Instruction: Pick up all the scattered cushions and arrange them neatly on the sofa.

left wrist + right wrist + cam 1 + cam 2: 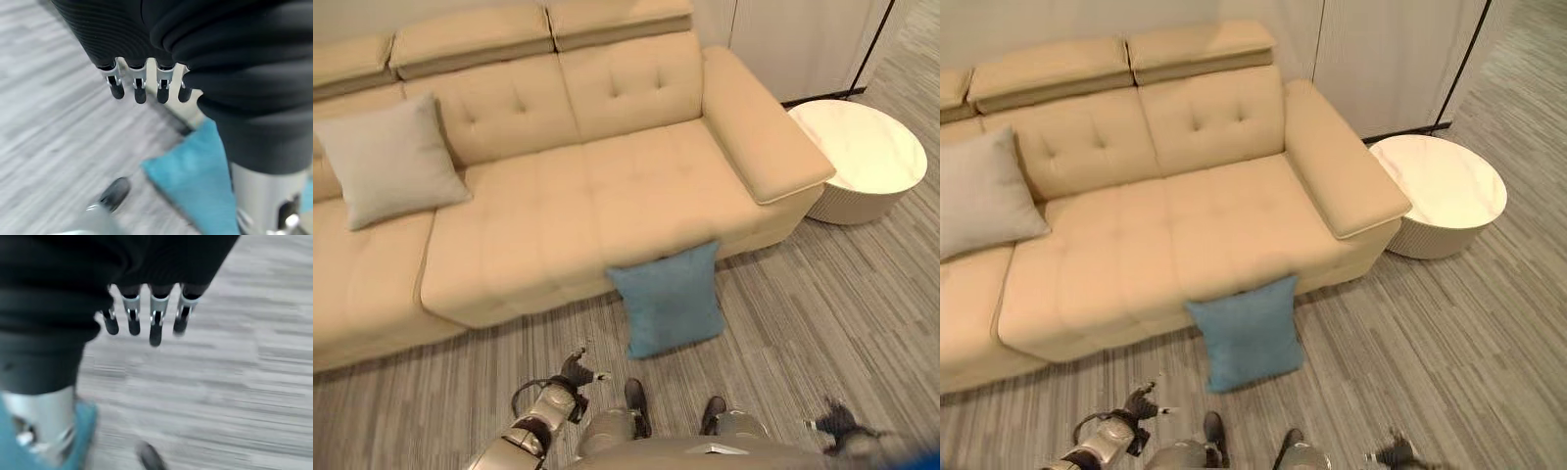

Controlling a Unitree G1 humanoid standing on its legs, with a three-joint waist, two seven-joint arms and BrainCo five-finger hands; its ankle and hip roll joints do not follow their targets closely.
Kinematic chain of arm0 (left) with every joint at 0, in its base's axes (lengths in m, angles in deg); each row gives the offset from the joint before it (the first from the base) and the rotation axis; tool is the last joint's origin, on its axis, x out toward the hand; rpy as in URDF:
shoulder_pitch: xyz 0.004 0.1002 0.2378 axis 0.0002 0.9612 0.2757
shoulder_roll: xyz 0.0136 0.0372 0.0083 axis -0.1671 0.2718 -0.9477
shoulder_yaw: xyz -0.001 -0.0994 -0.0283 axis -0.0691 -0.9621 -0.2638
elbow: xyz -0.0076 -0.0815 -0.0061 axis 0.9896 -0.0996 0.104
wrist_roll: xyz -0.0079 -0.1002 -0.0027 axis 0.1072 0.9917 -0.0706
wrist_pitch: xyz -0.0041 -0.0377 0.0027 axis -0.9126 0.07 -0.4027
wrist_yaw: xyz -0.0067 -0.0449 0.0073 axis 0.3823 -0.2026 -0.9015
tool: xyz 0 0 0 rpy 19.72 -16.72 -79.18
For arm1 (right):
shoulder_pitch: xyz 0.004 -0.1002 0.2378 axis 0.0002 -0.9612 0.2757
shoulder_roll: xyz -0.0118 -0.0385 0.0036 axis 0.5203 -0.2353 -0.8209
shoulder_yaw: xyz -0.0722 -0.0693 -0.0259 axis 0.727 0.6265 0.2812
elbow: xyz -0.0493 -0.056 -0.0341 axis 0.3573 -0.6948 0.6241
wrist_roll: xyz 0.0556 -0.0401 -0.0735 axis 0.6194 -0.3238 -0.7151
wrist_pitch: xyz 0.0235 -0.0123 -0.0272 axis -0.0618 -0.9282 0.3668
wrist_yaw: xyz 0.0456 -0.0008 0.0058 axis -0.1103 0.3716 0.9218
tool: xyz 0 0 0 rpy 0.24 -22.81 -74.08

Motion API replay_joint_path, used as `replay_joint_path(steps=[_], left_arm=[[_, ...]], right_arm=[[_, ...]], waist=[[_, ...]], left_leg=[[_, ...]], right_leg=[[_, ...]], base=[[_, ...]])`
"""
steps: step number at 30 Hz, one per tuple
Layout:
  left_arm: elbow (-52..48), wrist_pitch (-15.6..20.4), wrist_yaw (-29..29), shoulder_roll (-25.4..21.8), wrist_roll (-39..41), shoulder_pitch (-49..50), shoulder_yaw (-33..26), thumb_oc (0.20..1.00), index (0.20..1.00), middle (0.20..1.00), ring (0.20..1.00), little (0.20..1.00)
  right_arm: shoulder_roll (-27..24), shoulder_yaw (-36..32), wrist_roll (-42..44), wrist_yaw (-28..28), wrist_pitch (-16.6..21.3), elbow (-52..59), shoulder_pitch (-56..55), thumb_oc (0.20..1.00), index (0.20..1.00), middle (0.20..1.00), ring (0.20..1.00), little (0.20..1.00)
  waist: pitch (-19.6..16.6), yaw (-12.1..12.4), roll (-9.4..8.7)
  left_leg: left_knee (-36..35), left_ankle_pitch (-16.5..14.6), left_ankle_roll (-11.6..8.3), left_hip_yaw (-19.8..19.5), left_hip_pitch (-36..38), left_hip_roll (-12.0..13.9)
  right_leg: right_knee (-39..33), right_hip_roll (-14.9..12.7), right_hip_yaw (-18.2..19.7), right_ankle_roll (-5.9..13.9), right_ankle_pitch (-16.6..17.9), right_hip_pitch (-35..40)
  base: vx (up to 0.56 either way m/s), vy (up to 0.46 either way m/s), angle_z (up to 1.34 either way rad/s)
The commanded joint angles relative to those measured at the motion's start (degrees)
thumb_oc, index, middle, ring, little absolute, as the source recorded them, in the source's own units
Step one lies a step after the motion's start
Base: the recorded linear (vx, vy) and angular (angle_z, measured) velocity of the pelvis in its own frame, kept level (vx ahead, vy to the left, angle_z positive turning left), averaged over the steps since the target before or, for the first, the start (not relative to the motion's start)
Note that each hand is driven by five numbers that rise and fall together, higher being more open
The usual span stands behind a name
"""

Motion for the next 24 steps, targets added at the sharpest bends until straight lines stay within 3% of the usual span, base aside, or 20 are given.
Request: replay_joint_path(steps=[1,4,5,6,8,12,16,18,21,24], left_arm=[[1.11,1.04,0.11,1.30,-0.50,-1.31,-1.77,1.000,1.000,1.000,1.000,1.000],[1.38,1.14,-0.86,0.89,-0.42,-1.12,-2.83,1.000,1.000,1.000,1.000,1.000],[1.39,1.54,-0.30,-0.27,-0.37,-0.22,-4.47,1.000,1.000,1.000,1.000,1.000],[1.30,1.15,0.17,-0.96,-0.18,-0.19,-4.66,1.000,1.000,1.000,1.000,1.000],[1.47,1.07,0.91,-2.37,-0.23,0.47,-5.58,1.000,1.000,1.000,1.000,1.000],[2.54,1.23,-0.11,-2.63,-1.43,1.30,-6.31,1.000,1.000,1.000,1.000,1.000],[2.15,1.74,-0.44,-2.49,-0.89,0.27,-5.47,1.000,1.000,1.000,1.000,1.000],[2.26,1.78,-0.77,-2.07,-0.75,0.00,-5.04,1.000,1.000,1.000,1.000,1.000],[1.47,1.71,-0.64,-1.25,0.12,-1.41,-3.61,1.000,1.000,1.000,1.000,1.000],[-0.71,1.81,-1.22,-0.41,2.12,-3.31,-2.59,1.000,1.000,1.000,1.000,1.000]], right_arm=[[2.25,3.26,-2.53,-1.44,0.33,-2.93,3.22,1.000,1.000,1.000,1.000,1.000],[4.40,4.97,-5.30,-2.84,0.54,-2.81,5.00,1.000,1.000,1.000,1.000,1.000],[3.77,2.49,3.47,7.63,3.43,2.25,3.23,1.000,1.000,1.000,1.000,1.000],[0.30,3.53,-2.43,2.58,0.71,5.05,3.96,1.000,1.000,1.000,1.000,1.000],[-1.31,1.71,-2.02,0.53,1.25,4.92,3.81,1.000,1.000,1.000,1.000,1.000],[-1.53,2.85,-3.54,0.86,1.00,10.05,2.59,1.000,1.000,1.000,1.000,1.000],[-1.34,3.48,-3.82,0.55,0.85,8.02,3.45,1.000,1.000,1.000,1.000,1.000],[-0.79,4.27,-4.23,0.35,0.75,5.69,3.98,1.000,1.000,1.000,1.000,1.000],[-0.29,4.73,-3.57,-0.17,1.07,2.72,4.56,1.000,1.000,1.000,1.000,1.000],[-0.57,4.67,-2.18,-1.18,1.17,0.58,5.12,1.000,1.000,1.000,1.000,1.000]], waist=[[0.97,0.71,-0.31],[1.83,1.70,0.34],[2.29,1.09,0.38],[2.33,1.02,0.24],[2.00,0.80,0.10],[3.41,-0.23,-0.79],[3.73,-1.07,-0.83],[3.37,-0.93,-1.10],[2.91,-1.14,-1.14],[3.89,-1.54,-1.80]], left_leg=[[2.44,-4.13,-1.08,-4.21,0.18,-0.96],[1.95,-4.51,0.37,-4.56,0.94,-1.56],[1.97,-4.44,0.59,-4.71,1.22,-1.70],[1.86,-4.82,0.70,-5.40,1.60,-1.84],[0.65,-4.85,0.94,-6.35,2.80,-2.14],[1.02,-6.91,0.82,-8.77,5.49,-2.87],[1.68,-8.52,0.02,-11.34,7.00,-2.95],[2.04,-8.90,-0.79,-12.07,7.56,-2.56],[3.50,-8.28,-3.31,-12.73,6.08,0.25],[9.54,-6.73,-4.58,-8.49,0.58,3.62]], right_leg=[[-10.13,1.77,-0.44,3.59,3.72,6.11],[-1.07,-0.66,-0.35,4.31,2.25,2.88],[0.96,-0.85,1.02,4.58,2.44,1.79],[1.89,-0.88,2.16,4.69,2.49,1.07],[-0.03,-0.19,5.13,4.63,3.79,-0.26],[-5.66,-1.04,9.85,6.52,9.17,-5.14],[-6.33,-1.08,13.97,7.30,10.04,-6.37],[-6.24,-1.14,12.93,6.85,10.28,-5.58],[-6.54,-0.07,10.30,5.53,8.53,-3.83],[-9.03,0.56,6.40,3.56,6.27,-0.69]], base=[[0.01,0.144,-0.14],[0.03,0.170,0.11],[0.07,0.075,0.06],[0.08,0.042,0.10],[0.15,-0.024,0.07],[0.24,-0.125,-0.15],[0.21,-0.150,0.37],[0.20,-0.192,0.63],[0.18,-0.326,0.70],[0.06,-0.215,0.89]])
